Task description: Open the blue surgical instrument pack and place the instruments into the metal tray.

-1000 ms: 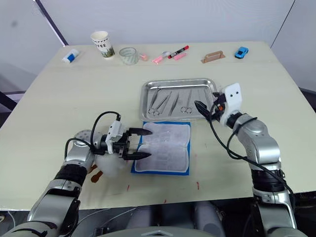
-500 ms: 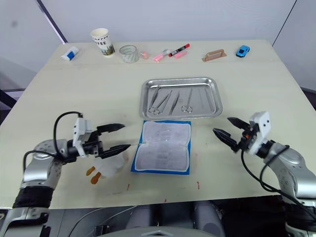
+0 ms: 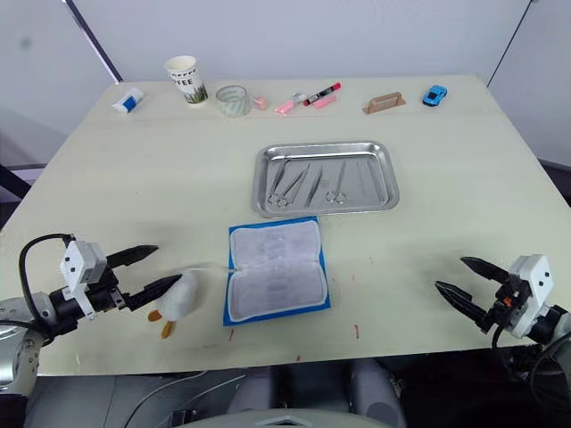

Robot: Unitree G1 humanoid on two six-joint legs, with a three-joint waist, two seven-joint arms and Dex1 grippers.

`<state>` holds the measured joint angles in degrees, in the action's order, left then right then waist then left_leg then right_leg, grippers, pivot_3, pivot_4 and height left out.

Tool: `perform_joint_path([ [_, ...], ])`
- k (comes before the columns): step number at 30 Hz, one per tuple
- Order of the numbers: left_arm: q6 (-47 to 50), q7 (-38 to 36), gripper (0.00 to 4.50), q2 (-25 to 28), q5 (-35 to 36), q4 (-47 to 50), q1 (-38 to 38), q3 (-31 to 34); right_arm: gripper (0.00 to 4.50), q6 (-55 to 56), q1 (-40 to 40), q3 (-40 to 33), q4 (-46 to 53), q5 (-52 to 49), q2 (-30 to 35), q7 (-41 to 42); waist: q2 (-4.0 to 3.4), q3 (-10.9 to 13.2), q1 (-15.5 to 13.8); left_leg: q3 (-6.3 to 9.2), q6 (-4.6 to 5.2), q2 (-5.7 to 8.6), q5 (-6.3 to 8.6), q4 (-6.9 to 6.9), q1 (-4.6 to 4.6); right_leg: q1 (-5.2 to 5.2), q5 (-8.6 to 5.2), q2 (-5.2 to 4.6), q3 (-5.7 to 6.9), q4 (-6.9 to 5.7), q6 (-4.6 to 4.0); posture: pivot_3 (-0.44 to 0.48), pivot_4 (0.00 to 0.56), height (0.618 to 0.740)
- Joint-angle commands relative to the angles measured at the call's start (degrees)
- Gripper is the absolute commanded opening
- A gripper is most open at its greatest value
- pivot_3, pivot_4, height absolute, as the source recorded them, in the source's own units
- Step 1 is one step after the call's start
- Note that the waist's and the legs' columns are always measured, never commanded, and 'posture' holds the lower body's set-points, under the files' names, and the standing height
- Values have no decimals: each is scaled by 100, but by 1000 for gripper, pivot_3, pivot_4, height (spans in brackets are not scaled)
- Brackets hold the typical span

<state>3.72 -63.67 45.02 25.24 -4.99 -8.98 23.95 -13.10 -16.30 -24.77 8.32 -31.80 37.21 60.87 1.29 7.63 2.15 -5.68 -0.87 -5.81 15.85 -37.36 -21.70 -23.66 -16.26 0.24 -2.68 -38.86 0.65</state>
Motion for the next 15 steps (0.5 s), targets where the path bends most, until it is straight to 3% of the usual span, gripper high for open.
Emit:
perform_joint_path([
  [1,41,35,4500,28,98,207,4,82,4483,135,27,-163,85,-60,95,21,0,0,-3,-2,0,0,0,0,0,0,0,-1,-1,0,0,0,150,740],
  [10,677,-241,4500,88,851,462,249,260,4483,182,54,-31,194,-53,5,-85,2,1,-38,0,-1,0,1,1,-8,0,0,-1,1,3,-2,0,150,740],
  [15,578,-529,4500,238,800,298,83,357,4483,242,61,-29,184,-53,-14,-87,3,2,-29,0,-1,1,1,1,-5,0,0,1,1,2,-2,0,150,740],
])
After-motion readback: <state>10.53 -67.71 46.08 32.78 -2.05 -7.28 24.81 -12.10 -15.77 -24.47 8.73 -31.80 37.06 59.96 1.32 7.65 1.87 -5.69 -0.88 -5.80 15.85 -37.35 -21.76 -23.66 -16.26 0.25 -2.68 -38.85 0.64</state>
